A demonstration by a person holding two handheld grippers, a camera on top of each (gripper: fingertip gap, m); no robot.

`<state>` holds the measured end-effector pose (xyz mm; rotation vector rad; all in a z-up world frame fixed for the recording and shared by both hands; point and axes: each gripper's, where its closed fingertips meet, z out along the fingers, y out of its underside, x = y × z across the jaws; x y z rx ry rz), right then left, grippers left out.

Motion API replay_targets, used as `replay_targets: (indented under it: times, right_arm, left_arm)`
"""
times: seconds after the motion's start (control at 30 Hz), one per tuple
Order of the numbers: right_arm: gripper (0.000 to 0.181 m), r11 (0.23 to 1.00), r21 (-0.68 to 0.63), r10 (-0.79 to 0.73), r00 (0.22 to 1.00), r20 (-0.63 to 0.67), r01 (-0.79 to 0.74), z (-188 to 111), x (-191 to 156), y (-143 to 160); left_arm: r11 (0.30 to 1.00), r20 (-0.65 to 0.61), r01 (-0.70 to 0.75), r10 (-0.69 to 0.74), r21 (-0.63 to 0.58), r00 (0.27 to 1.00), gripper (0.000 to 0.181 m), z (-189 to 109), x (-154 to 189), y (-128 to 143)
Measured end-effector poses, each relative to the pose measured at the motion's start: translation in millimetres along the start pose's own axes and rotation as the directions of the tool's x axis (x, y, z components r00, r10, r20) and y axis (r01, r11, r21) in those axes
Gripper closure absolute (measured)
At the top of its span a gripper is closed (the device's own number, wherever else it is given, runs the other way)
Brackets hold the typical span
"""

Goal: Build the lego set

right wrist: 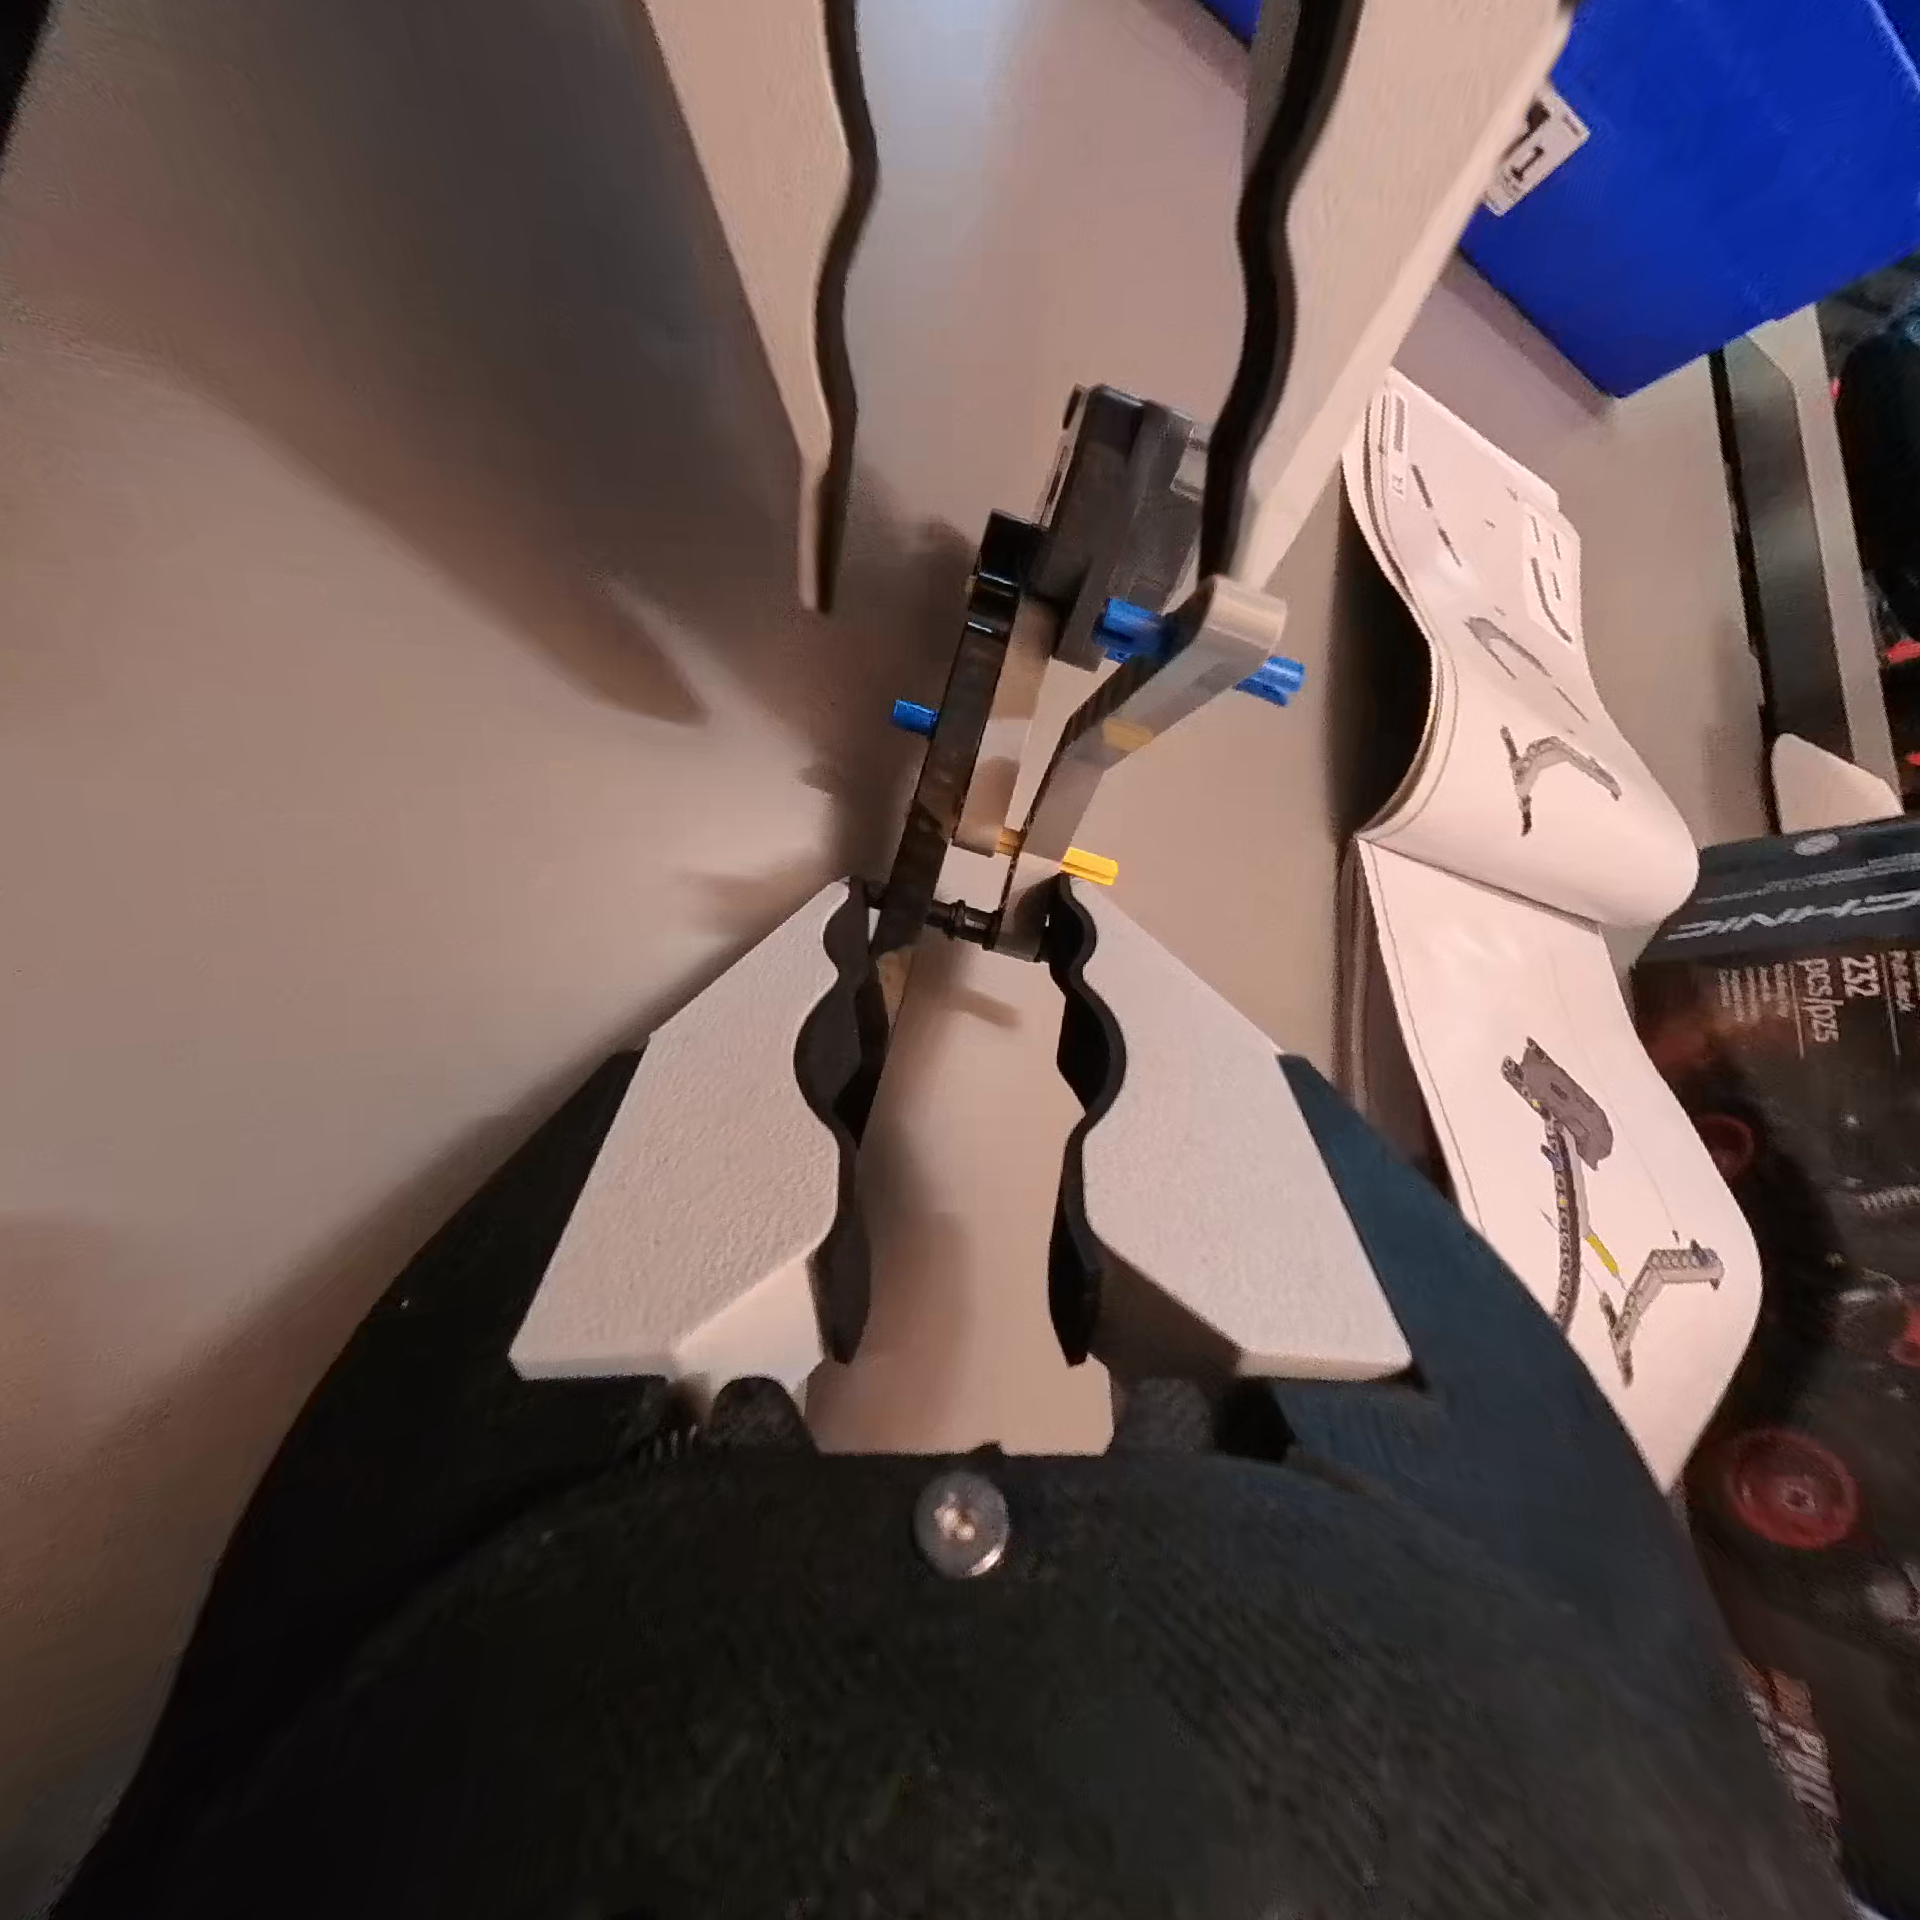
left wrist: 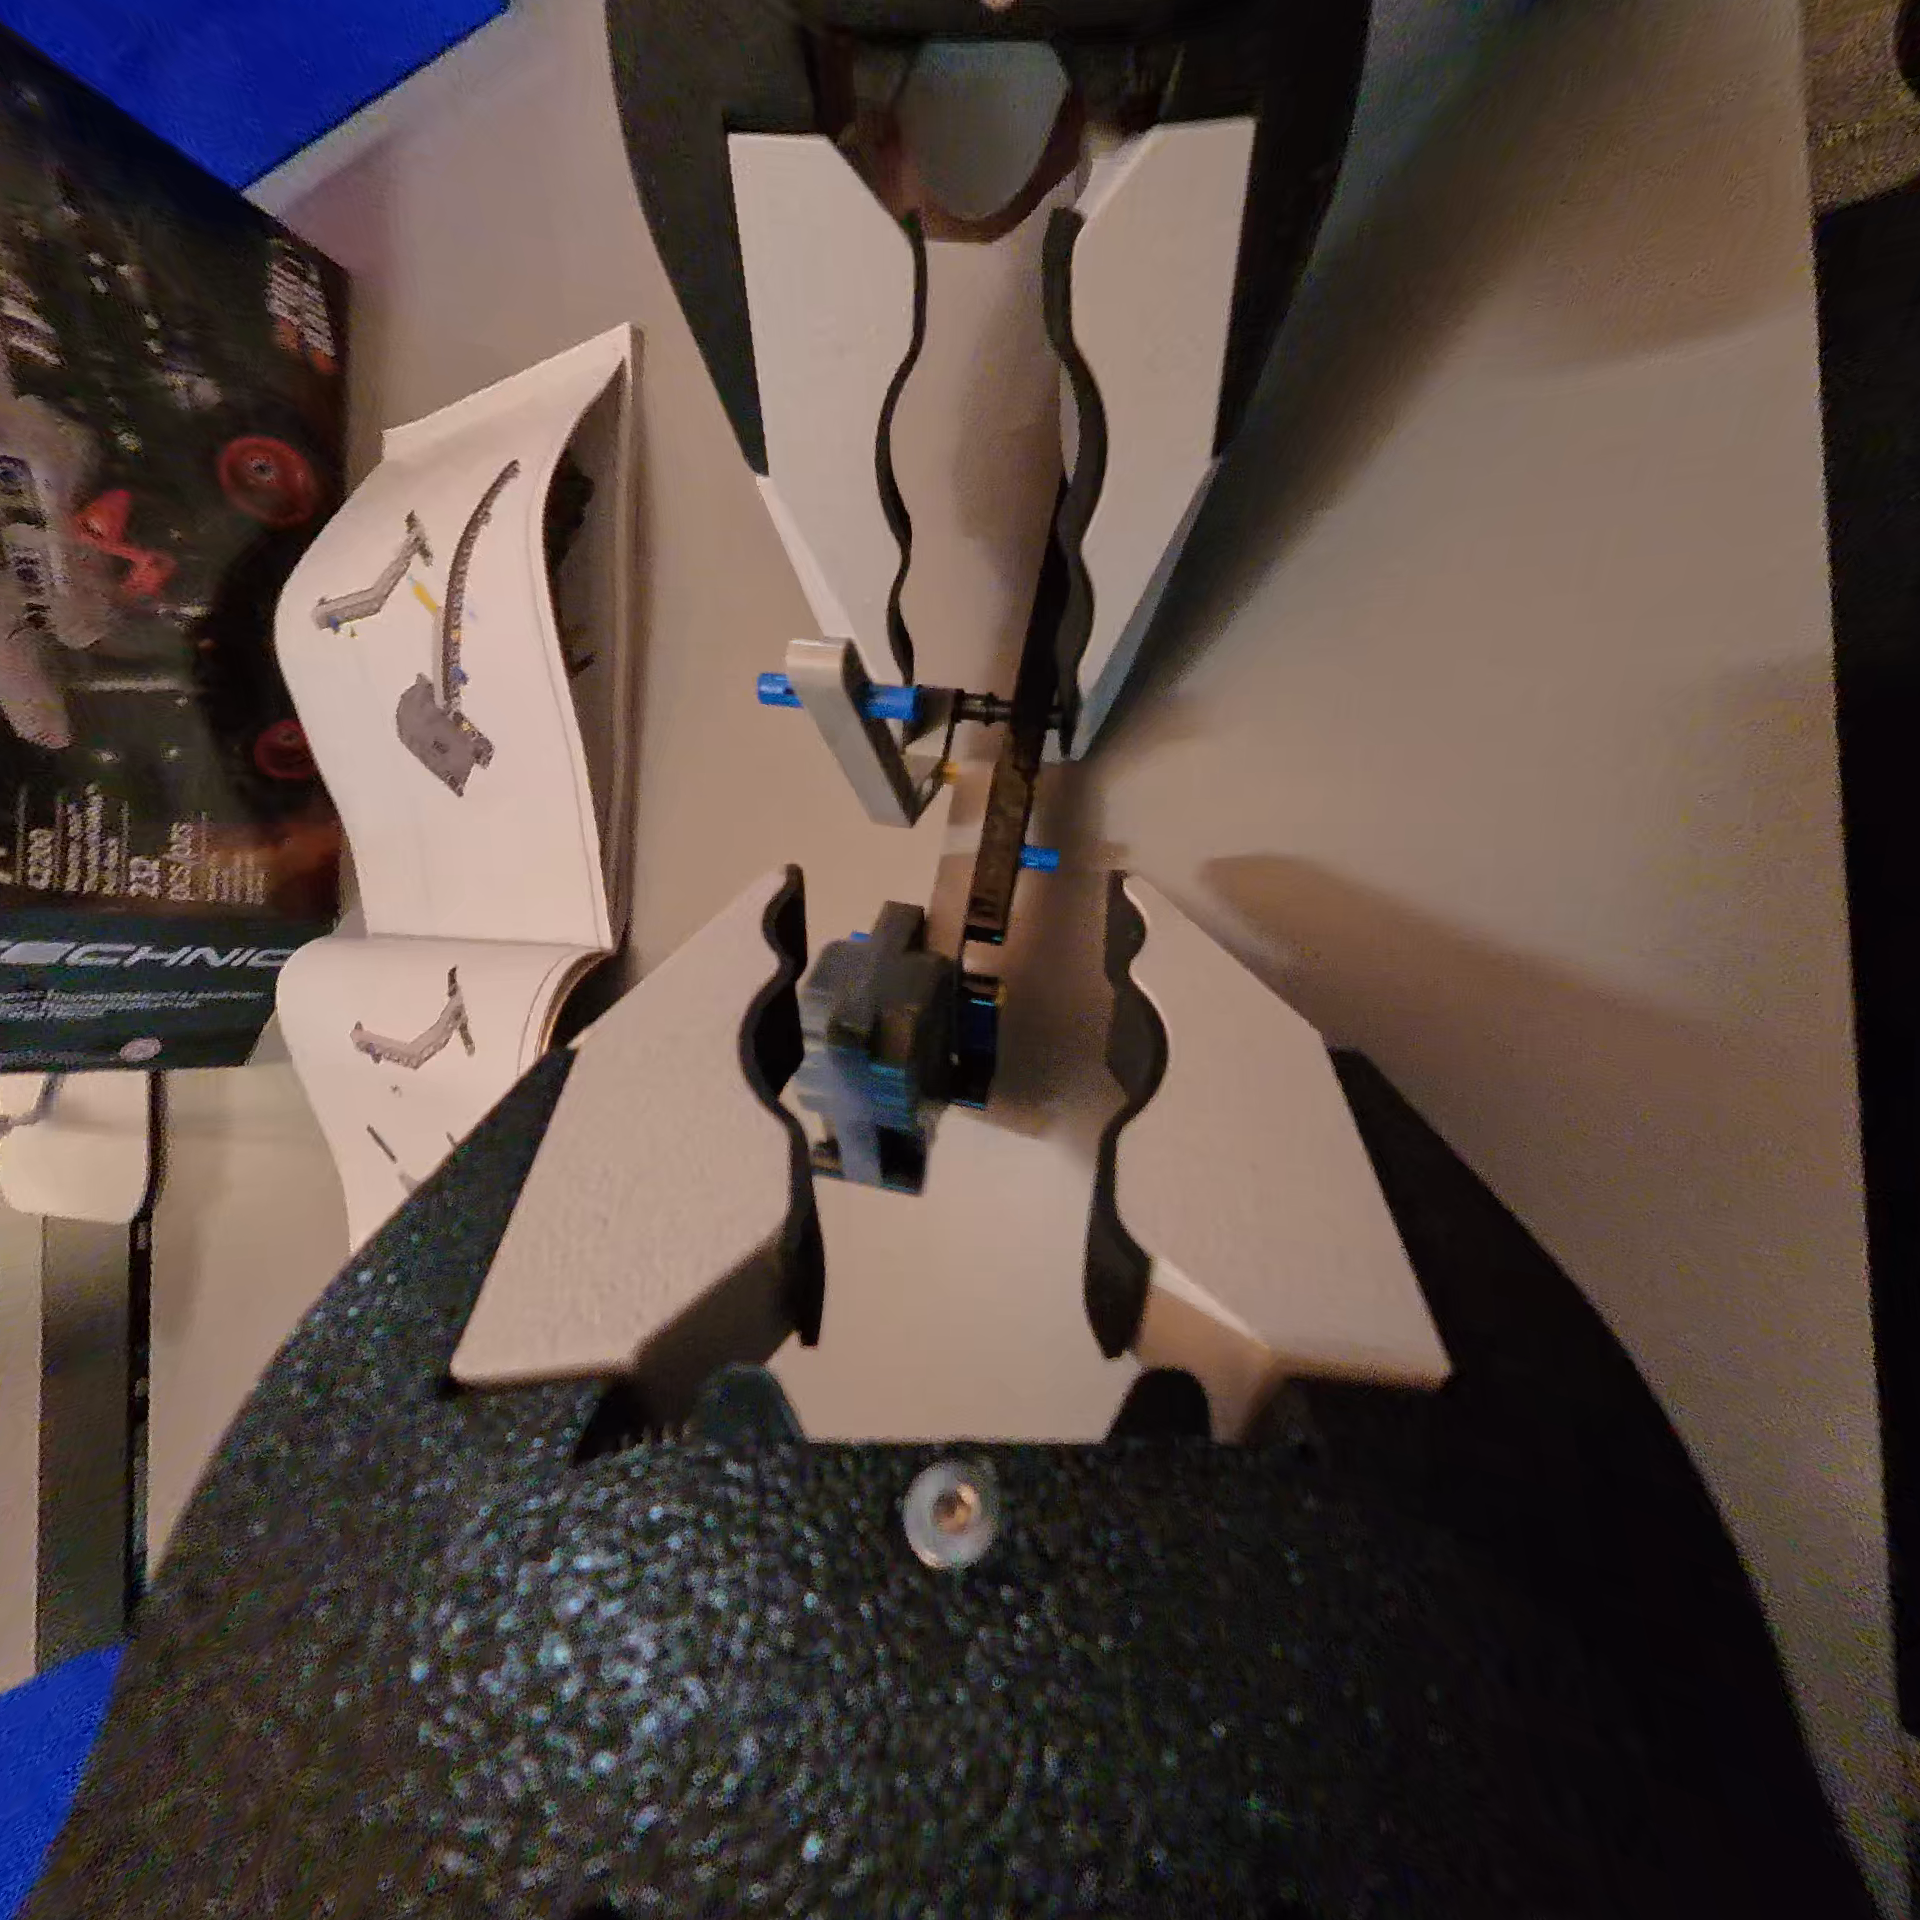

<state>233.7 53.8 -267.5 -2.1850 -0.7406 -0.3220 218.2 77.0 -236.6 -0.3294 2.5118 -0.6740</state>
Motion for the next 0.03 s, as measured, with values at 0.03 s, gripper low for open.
replay_targets:
  times: [0.03]
  right_arm:
    - [0.148,1.0,0.017,-0.004,1.0,0.015,0.003,-1.1,-2.7,-1.9]
  left_arm:
    - [1.0,-0.021,-0.013,0.013,-0.01,1.0,0.125,3.2,0.9,0.6]
